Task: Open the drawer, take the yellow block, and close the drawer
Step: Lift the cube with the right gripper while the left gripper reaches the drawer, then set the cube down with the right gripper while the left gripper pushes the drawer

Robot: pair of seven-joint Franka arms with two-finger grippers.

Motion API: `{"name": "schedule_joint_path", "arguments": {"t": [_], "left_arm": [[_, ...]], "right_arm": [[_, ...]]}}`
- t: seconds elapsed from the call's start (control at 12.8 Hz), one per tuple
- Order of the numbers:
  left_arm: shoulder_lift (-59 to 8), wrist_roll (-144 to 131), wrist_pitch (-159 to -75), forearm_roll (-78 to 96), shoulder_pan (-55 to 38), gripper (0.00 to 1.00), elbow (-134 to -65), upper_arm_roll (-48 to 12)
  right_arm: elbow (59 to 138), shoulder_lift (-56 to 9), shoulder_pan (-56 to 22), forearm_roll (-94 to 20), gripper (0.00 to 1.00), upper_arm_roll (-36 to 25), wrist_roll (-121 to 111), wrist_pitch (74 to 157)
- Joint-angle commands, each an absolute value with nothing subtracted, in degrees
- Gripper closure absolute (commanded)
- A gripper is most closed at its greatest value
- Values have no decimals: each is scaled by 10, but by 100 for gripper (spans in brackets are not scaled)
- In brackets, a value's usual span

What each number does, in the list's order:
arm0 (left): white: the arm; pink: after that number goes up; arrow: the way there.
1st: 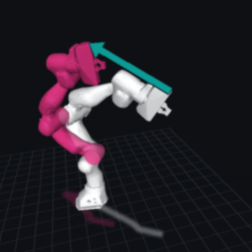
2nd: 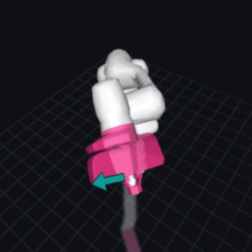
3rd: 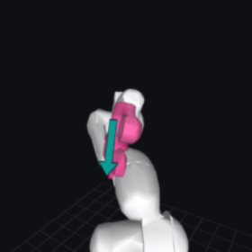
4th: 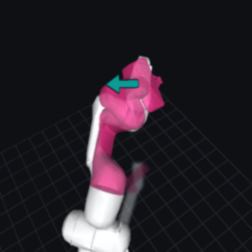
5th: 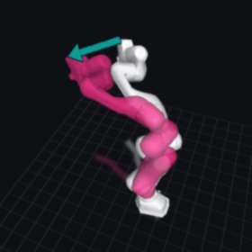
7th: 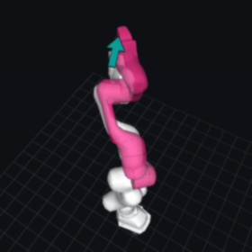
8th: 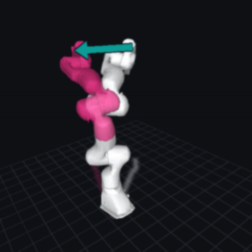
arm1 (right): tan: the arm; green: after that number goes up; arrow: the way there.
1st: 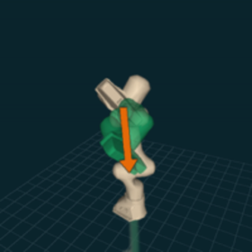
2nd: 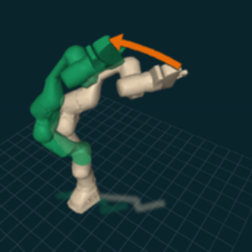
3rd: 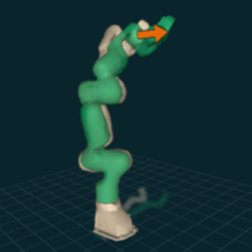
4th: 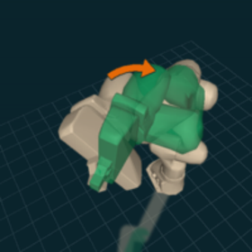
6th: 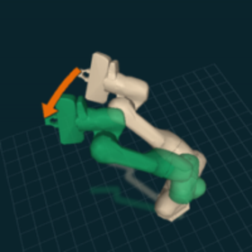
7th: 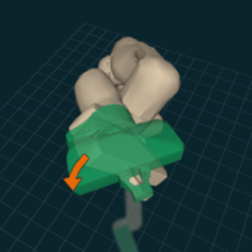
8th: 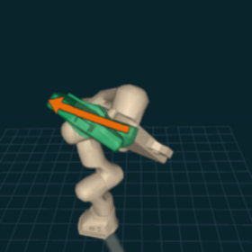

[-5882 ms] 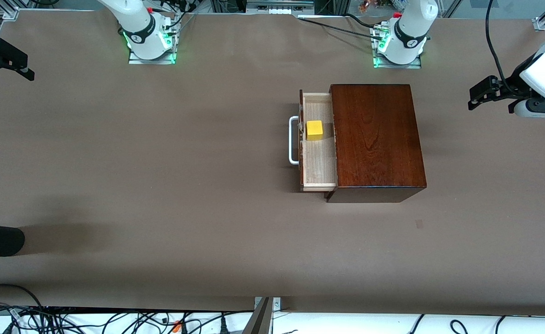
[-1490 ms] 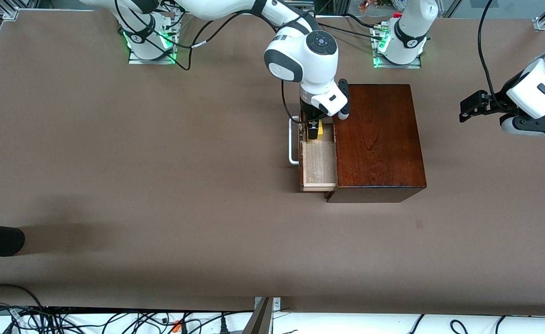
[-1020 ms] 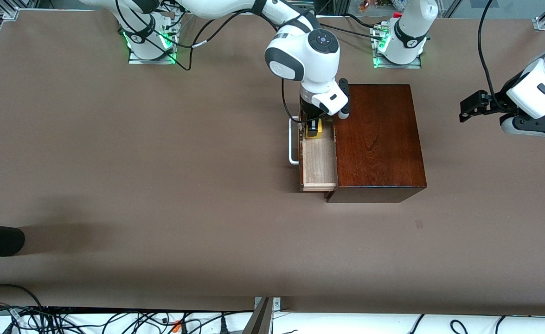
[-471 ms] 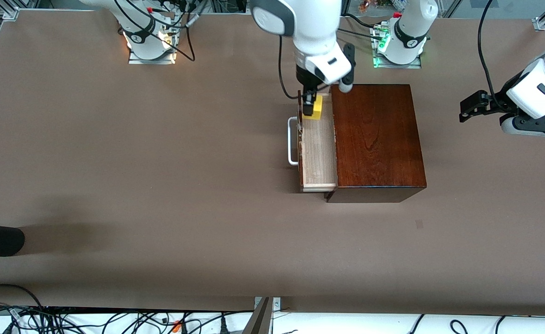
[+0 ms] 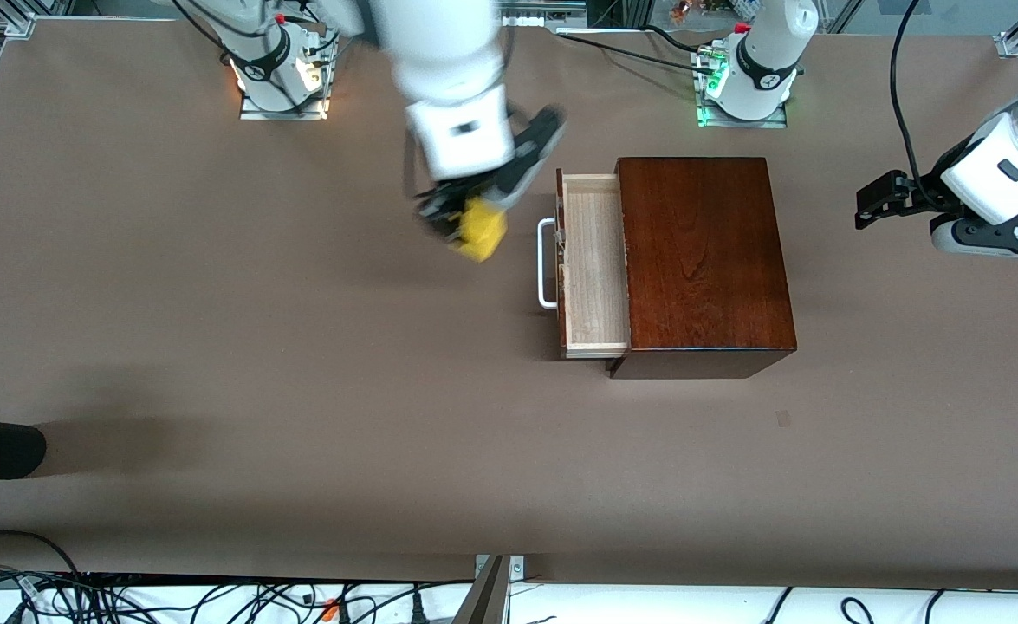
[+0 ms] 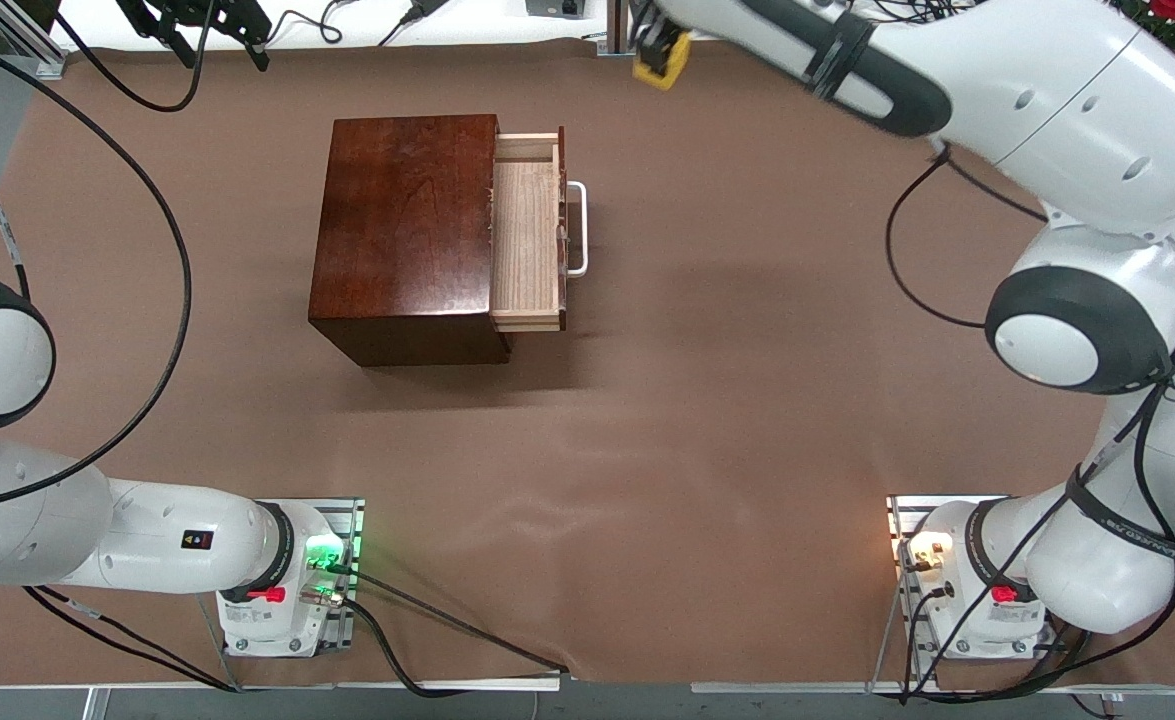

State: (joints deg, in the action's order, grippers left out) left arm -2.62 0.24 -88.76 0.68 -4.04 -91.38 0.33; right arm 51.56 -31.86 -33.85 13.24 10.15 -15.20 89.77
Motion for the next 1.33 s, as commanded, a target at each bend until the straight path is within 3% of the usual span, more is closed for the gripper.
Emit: {"name": "schedule_joint_path", "arguments": {"t": [0.0, 0.31, 0.47, 0.71, 0.86, 1.25], "left_arm": [[-50, 2, -877, 15, -47, 0, -898, -10], [-80, 10, -875, 26, -55, 0, -898, -39], [-90, 43, -882, 50, -68, 0, -897, -86], [-161, 47, -886, 47, -110, 0, -849, -171], [-205, 71, -911, 54, -148, 0, -837, -191], [-283, 244, -1073, 50, -235, 0, -839, -196]], "right_arm": [[538, -303, -275, 114, 91, 77, -134, 862], [567, -303, -163, 73, 91, 71, -134, 856], [592, -291, -121, 68, 91, 59, -134, 860], [797, -206, -73, 14, 92, 49, -98, 972], [931, -162, -65, -9, 92, 49, -65, 1066], [1119, -149, -47, -3, 93, 47, 27, 1218]]}}
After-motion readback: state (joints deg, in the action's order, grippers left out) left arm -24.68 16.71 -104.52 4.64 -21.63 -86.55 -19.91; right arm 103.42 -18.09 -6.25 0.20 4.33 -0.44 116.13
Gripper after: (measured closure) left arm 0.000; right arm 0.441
